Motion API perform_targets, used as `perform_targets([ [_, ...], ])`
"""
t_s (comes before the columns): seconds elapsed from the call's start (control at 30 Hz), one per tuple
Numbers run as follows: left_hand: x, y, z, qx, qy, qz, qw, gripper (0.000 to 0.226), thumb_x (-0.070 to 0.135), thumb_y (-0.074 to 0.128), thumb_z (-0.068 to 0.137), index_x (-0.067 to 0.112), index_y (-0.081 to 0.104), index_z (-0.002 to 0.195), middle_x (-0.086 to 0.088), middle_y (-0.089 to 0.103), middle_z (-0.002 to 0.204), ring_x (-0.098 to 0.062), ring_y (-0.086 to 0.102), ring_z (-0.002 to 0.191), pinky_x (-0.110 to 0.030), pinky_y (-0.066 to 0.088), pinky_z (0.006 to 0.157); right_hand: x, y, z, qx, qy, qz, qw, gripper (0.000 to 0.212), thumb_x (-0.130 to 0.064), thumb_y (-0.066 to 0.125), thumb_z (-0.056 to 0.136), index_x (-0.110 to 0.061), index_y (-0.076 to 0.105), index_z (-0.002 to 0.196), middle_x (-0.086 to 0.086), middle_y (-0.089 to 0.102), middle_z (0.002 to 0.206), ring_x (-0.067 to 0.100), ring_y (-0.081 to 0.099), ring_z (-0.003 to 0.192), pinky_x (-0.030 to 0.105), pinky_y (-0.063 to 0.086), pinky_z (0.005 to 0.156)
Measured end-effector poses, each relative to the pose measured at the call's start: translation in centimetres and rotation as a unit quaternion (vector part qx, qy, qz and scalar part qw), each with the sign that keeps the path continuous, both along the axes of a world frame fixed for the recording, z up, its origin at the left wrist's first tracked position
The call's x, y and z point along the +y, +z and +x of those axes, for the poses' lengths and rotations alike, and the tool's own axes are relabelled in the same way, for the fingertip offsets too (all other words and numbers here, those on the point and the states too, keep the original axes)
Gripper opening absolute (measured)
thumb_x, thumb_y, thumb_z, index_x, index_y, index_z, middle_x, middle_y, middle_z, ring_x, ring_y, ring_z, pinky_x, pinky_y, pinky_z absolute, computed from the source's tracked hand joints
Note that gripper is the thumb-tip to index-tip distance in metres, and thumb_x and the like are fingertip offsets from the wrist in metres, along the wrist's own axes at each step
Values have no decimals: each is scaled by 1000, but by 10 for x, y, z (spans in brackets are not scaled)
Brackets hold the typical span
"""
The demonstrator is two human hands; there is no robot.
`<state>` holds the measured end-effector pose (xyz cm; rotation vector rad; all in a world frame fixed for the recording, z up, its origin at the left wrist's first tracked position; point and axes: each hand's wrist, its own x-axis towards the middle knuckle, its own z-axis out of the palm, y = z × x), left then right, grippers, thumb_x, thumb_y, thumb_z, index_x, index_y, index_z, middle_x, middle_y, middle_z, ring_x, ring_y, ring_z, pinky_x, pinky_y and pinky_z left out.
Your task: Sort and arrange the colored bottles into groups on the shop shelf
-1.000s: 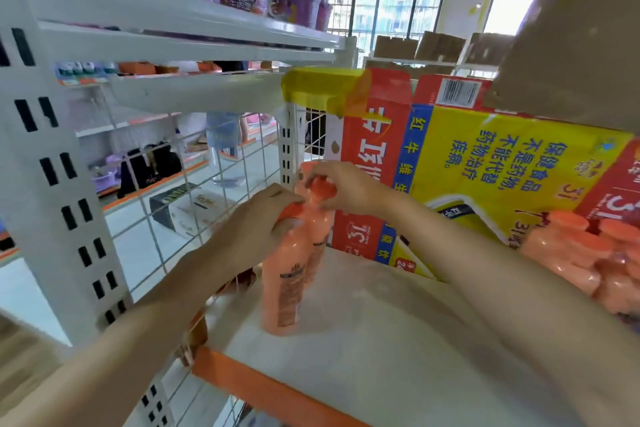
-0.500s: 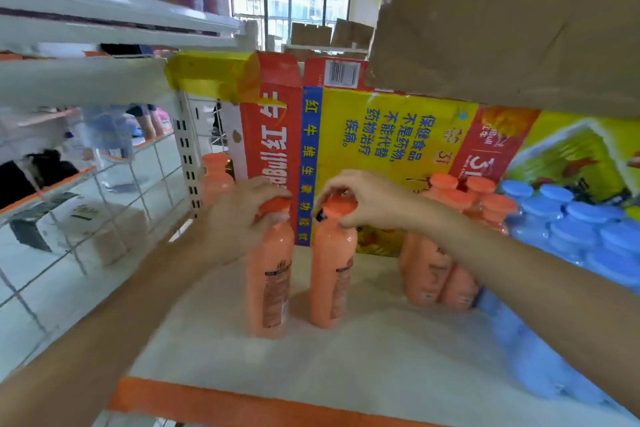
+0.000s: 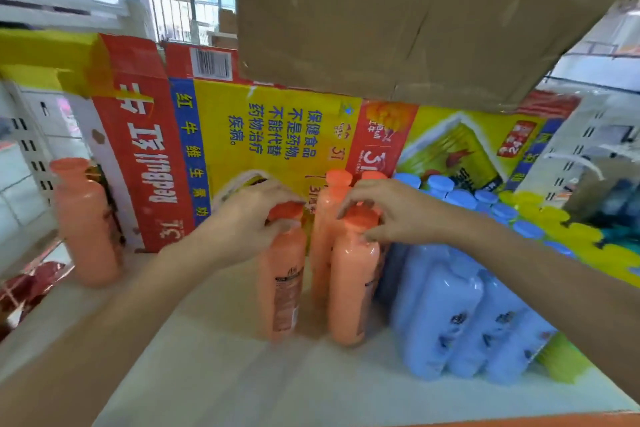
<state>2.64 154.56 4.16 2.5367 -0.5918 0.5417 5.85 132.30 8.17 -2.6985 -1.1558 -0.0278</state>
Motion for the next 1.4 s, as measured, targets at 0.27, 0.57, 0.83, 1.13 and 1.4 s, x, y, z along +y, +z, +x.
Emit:
perform_targets([
  [0.27, -43, -6, 6, 24, -27, 3, 999, 38, 23, 63, 84, 21, 58, 121, 6, 56, 122, -10, 48, 116, -15, 30, 95, -36, -7, 2, 24, 4, 21, 999, 41, -12, 76, 72, -23, 63, 110, -10, 52, 102, 3, 45, 93, 7, 32, 75],
  [0.57, -52, -19, 5, 22, -40, -73, 996, 33, 18, 68, 80, 23, 64, 112, 17, 56, 111, 0, 52, 107, -16, 41, 92, -50, -18, 8, 34, 48, 56, 997, 39, -11, 74, 72, -22, 63, 108, -11, 50, 99, -12, 43, 85, 4, 30, 73],
  [0.83, -56, -20, 4, 52, -52, -112, 991, 30, 23, 66, 78, 37, 59, 104, 26, 53, 111, 9, 48, 109, -10, 43, 84, -56, -18, 6, 59, 76, 72, 993, 39, 0, 71, 71, -15, 62, 106, -25, 45, 95, -17, 43, 90, 2, 29, 77],
  [1.13, -54, -19, 6, 81, -49, -131, 987, 48, 46, 64, 63, 38, 55, 110, 14, 52, 119, -1, 48, 113, -21, 44, 92, -59, -15, 3, 77, 76, 69, 992, 40, 11, 63, 68, -10, 62, 102, -5, 56, 105, -4, 48, 95, 5, 33, 83],
  [1.4, -50, -28, 8, 93, -39, -205, 973, 38, 21, 71, 73, 29, 57, 108, 12, 60, 110, 2, 57, 101, -12, 48, 82, -55, -15, -1, 100, 70, 74, 990, 41, 12, 58, 70, -13, 62, 103, -4, 58, 110, -2, 50, 103, 25, 42, 87],
])
